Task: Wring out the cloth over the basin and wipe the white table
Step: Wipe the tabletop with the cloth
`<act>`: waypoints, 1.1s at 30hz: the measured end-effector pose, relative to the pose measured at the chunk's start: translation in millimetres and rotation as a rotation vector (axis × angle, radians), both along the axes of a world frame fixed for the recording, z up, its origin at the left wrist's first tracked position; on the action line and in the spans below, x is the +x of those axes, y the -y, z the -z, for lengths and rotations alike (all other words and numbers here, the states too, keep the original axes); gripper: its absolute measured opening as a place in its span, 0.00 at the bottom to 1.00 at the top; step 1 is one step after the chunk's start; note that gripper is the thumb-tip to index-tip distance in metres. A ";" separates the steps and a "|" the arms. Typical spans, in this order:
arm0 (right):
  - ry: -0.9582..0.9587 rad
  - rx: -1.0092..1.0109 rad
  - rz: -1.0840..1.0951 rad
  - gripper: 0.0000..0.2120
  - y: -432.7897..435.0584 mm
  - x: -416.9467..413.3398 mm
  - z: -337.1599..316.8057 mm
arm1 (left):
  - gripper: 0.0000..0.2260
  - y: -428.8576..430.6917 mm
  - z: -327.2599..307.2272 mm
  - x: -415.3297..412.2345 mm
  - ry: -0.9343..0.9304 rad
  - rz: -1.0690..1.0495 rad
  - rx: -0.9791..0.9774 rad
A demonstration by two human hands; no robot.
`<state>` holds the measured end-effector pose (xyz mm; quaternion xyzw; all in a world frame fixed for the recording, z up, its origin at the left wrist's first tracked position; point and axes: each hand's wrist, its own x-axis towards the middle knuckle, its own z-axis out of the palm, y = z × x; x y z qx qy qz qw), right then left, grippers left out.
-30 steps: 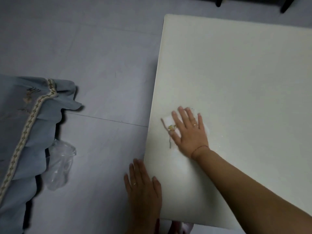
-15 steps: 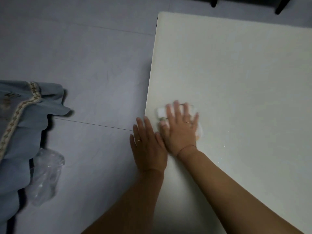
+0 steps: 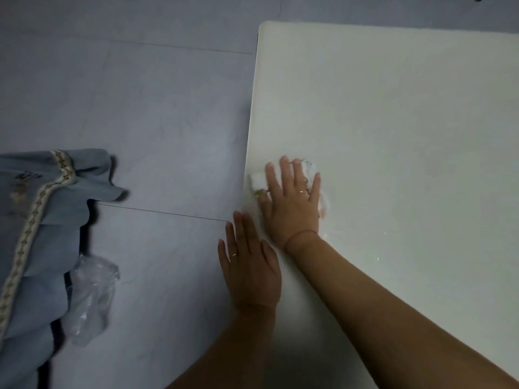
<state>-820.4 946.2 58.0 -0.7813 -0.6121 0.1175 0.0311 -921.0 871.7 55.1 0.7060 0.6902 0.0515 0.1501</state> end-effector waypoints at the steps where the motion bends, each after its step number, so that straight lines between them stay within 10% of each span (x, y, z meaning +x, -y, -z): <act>1: -0.005 -0.013 -0.119 0.27 3.3 -3.1 -1.6 | 0.25 -0.9 -0.2 0.1 0.006 0.000 -0.005; 5: 0.050 0.001 -0.292 0.27 -1.6 44.7 -2.9 | 0.25 -1.1 -4.0 1.3 0.049 -0.024 -0.019; 11: -0.010 -0.052 0.369 0.27 -27.5 42.4 -0.4 | 0.26 -5.0 -8.6 4.2 0.081 -0.037 -0.065; 17: -0.003 -0.058 -0.040 0.28 -9.6 2.1 -5.1 | 0.27 -7.7 -13.3 3.4 0.051 -0.032 -0.156; 33: 0.051 -0.083 -0.203 0.28 -39.8 88.2 -10.3 | 0.26 -7.7 -8.1 1.3 0.043 -0.005 -0.150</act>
